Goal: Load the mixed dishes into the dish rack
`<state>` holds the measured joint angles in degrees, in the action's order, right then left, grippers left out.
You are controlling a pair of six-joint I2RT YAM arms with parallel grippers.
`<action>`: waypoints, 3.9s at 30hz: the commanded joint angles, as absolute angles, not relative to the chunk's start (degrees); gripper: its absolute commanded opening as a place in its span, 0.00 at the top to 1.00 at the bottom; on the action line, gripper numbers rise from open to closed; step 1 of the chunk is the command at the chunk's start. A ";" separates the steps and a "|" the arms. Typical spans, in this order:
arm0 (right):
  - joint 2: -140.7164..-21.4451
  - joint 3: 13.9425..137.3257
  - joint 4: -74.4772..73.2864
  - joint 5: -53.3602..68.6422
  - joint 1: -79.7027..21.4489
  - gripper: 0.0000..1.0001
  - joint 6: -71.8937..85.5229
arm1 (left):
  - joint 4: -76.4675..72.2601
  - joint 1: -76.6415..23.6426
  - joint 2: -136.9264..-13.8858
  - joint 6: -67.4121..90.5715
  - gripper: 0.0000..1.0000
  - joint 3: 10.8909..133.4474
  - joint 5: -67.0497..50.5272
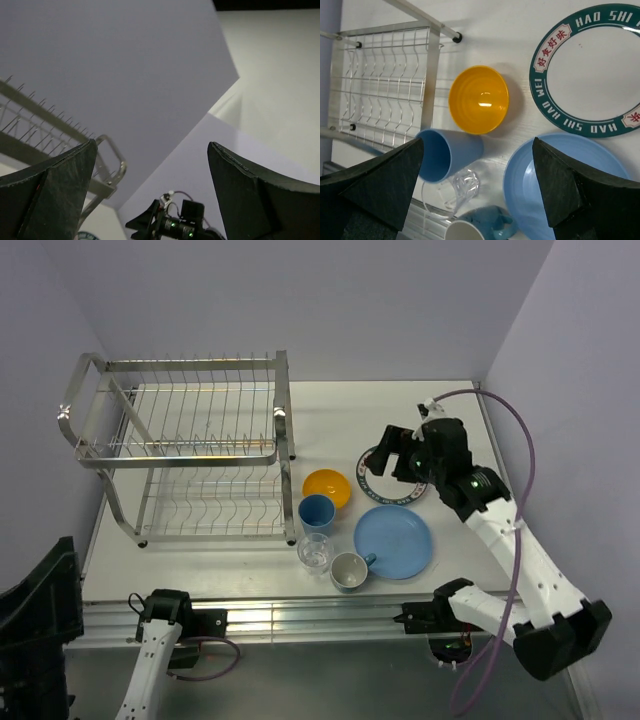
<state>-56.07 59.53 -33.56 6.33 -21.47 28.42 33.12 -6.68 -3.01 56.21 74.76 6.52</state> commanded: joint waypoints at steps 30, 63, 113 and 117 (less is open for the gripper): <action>-98.61 65.75 -16.71 1.32 -29.62 0.27 40.43 | 49.48 -6.42 -15.82 43.15 0.12 72.69 2.03; -92.12 74.59 -28.36 -13.87 -30.41 1.00 34.11 | 53.00 -6.33 -22.85 43.77 0.24 75.58 -13.09; -71.28 91.50 -59.15 3.78 -19.07 1.00 27.60 | 32.35 -61.86 -73.50 -10.10 0.09 101.71 3.57; -69.53 88.25 -59.59 7.64 -19.07 1.00 26.99 | 31.29 -71.59 -71.89 -13.44 0.09 95.64 10.88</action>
